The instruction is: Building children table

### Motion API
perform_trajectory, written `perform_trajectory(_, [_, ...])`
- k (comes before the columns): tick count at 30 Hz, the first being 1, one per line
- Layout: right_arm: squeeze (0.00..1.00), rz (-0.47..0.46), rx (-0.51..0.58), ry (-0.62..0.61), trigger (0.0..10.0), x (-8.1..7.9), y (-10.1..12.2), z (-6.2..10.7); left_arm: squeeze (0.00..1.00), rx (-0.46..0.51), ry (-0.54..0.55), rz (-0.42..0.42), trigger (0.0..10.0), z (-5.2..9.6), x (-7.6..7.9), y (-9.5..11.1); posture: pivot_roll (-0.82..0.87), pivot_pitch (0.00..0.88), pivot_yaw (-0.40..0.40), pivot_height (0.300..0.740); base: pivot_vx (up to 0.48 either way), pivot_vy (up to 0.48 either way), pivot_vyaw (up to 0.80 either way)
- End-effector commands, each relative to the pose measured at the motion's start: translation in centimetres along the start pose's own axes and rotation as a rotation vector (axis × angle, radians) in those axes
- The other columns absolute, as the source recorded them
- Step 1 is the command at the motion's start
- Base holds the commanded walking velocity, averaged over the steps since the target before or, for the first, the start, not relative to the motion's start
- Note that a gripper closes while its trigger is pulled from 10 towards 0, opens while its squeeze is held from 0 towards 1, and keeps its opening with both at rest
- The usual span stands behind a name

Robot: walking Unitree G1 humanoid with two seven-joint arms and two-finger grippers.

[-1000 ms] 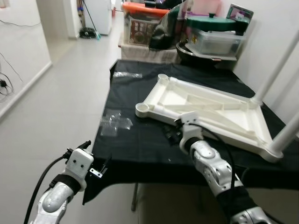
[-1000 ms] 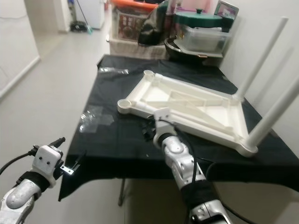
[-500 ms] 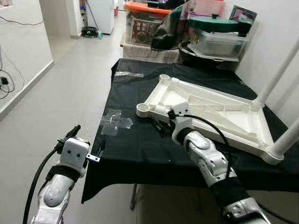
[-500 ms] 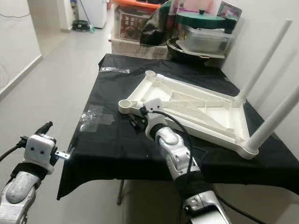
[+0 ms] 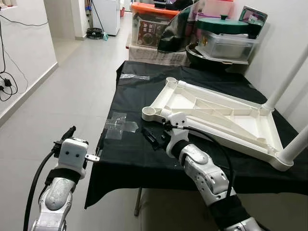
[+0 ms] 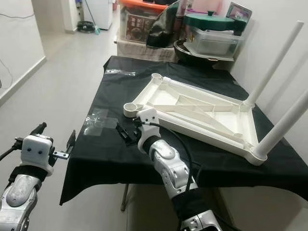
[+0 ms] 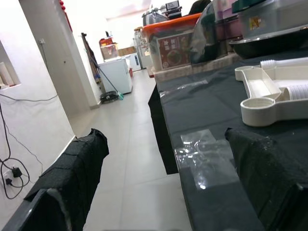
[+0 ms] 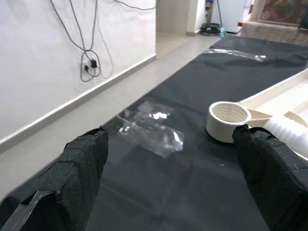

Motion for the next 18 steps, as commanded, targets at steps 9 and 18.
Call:
perform_trajectory(9, [0.00,0.025,0.037,0.010,10.0,-0.3,0.9,-0.3,0.00,0.056,0.009,0.060,10.0,-0.6,0.5,1.8,0.05,0.000,-0.139,0.740,0.034,0.000,-0.46])
perform_trajectory(18, [0.00,0.045,0.045,0.003,10.0,-0.3,0.9,-0.4,0.00,0.069,0.031,0.064,10.0,-0.7,-0.2,2.2,0.05,0.000,-0.135,0.740,0.320,0.000,0.00])
Point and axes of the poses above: a point about 5 cm out from each wrist's last joint towards the gripper, its own z axis pointing back from the gripper into the wrist, its own y axis along the axis of the wrist's last joint, x = y × z, the point moved 6 cm from there along -z, pointing out of the wrist towards the gripper, and after that the axes turned 12 degrees about -z, right-handed, at the moved point
